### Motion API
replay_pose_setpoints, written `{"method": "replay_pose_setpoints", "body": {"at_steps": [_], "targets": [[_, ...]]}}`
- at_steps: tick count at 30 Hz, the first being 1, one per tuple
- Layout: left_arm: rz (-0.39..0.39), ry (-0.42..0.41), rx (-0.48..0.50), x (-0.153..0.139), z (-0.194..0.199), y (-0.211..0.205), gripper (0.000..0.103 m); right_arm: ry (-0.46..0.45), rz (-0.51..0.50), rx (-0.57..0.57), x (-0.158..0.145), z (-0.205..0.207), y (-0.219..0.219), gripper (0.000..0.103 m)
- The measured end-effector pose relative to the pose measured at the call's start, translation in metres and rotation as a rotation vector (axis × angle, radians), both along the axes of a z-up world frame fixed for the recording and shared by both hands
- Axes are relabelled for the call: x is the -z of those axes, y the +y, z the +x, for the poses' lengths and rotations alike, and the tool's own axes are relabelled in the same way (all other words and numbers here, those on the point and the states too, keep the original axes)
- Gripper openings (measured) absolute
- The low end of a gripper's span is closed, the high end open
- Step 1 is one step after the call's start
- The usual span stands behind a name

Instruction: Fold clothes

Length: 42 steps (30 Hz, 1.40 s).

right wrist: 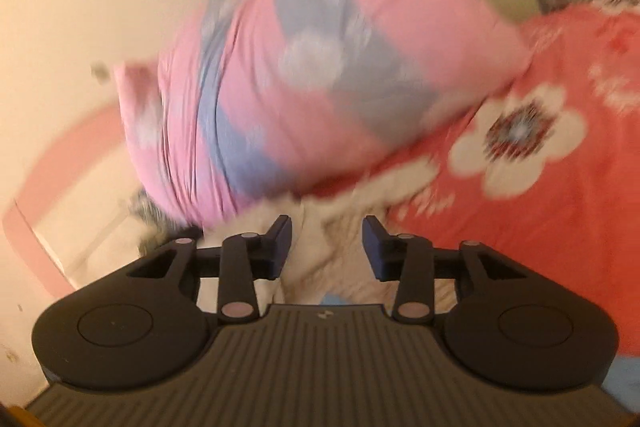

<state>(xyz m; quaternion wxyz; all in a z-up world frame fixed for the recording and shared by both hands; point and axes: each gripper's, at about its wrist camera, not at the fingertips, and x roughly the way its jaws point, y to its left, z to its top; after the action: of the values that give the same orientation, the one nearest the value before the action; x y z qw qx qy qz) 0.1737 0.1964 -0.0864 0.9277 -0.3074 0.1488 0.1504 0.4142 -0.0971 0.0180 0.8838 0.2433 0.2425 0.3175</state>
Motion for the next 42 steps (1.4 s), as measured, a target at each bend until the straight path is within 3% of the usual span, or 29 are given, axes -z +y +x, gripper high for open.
{"method": "replay_pose_setpoints", "body": {"at_steps": [4,9,11,16,19,24,27,30,31,33,35,37,39,42], "targets": [[0.064,-0.031,0.09,-0.014,-0.001,-0.011,0.031,0.061,-0.077,0.083,-0.012,-0.019,-0.065,0.037],[0.129,-0.009,0.253,-0.03,-0.004,-0.031,0.037,0.131,-0.122,0.185,-0.008,-0.085,-0.154,0.028],[0.184,0.011,0.316,-0.036,-0.005,-0.045,0.047,0.141,-0.123,0.249,-0.014,-0.117,-0.194,0.028],[0.187,0.067,0.539,-0.029,-0.002,-0.081,0.053,0.219,-0.211,0.391,-0.014,-0.171,-0.268,0.03],[0.235,0.14,0.63,-0.008,0.002,-0.109,0.053,0.344,-0.242,0.467,0.014,-0.176,-0.301,0.03],[0.301,0.231,0.704,0.022,0.006,-0.14,0.052,0.568,-0.165,0.569,0.078,-0.151,-0.344,0.033],[0.34,0.258,0.706,0.031,0.008,-0.145,0.052,0.617,-0.187,0.608,0.103,-0.128,-0.358,0.041],[0.361,0.264,0.699,0.034,0.013,-0.147,0.052,0.653,-0.103,0.59,0.13,-0.11,-0.375,0.034],[0.364,0.263,0.696,0.034,0.014,-0.146,0.052,0.653,-0.078,0.558,0.136,-0.106,-0.375,0.0],[0.364,0.263,0.692,0.033,0.015,-0.147,0.052,0.59,-0.108,0.517,0.128,-0.105,-0.361,0.002],[0.363,0.265,0.688,0.032,0.017,-0.148,0.052,0.441,-0.205,0.446,0.104,-0.113,-0.328,0.002],[0.366,0.267,0.686,0.032,0.02,-0.149,0.052,0.262,-0.385,0.316,0.079,-0.124,-0.275,0.003],[0.375,0.269,0.685,0.033,0.021,-0.15,0.052,0.164,-0.559,0.135,0.072,-0.136,-0.219,0.005],[0.384,0.268,0.685,0.033,0.02,-0.151,0.052,0.046,-0.833,-0.155,0.08,-0.166,-0.149,0.024]]}}
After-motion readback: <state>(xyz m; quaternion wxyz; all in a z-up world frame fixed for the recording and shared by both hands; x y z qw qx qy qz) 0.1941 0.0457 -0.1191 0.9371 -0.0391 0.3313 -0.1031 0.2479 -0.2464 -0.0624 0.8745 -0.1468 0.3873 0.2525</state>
